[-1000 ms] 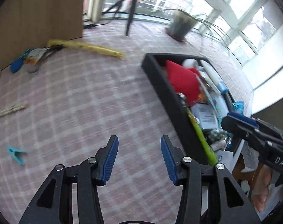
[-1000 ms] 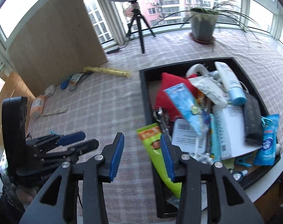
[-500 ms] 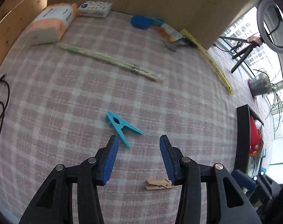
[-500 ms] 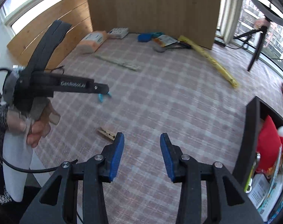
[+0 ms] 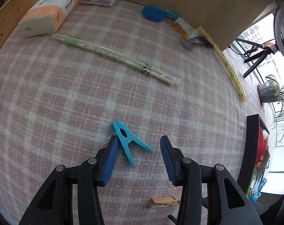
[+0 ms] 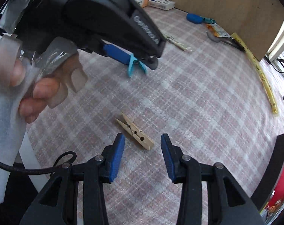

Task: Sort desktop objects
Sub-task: 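Grasp the blue clothespin with left tool while right tool grasps the wooden clothespin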

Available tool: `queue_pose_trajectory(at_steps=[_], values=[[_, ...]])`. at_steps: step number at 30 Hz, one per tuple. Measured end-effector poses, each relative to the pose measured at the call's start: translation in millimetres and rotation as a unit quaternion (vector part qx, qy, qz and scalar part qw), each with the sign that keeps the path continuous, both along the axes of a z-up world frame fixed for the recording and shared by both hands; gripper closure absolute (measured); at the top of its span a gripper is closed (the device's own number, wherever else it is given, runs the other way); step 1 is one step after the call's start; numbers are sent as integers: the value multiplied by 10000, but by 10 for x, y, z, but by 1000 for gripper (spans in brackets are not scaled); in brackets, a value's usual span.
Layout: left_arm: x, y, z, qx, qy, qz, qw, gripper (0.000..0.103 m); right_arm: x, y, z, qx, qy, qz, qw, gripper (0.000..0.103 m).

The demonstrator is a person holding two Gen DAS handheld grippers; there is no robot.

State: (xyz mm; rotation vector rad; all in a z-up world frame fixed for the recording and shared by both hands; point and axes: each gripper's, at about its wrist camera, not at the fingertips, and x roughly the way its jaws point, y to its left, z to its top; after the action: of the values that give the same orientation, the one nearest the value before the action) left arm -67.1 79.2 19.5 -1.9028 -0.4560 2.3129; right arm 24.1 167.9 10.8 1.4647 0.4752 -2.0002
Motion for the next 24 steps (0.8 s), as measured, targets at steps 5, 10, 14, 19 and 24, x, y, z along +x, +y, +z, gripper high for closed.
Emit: queue_pose_trajectory(at_steps=[5,10,14,19,24], values=[[-11,117,2,-211,111,-203,9995,60,-18,-14,-73,93,16,33,9999,63],[-47,167,-2,-571,313,-543,9964,69,-70,32,-138,147,18,-56,9999,63],[-63,171,-13,-761,441,-684,9938,77,-144,121,-118,67,-20,-190,9998,65],[9,123,19,-923,558,-748,9914,79,-271,313,-84,0,-11,-535,9986,82],[138,82,36,-1069,812,-828,9875,80,-428,626,-48,-70,67,-1069,9942,87]])
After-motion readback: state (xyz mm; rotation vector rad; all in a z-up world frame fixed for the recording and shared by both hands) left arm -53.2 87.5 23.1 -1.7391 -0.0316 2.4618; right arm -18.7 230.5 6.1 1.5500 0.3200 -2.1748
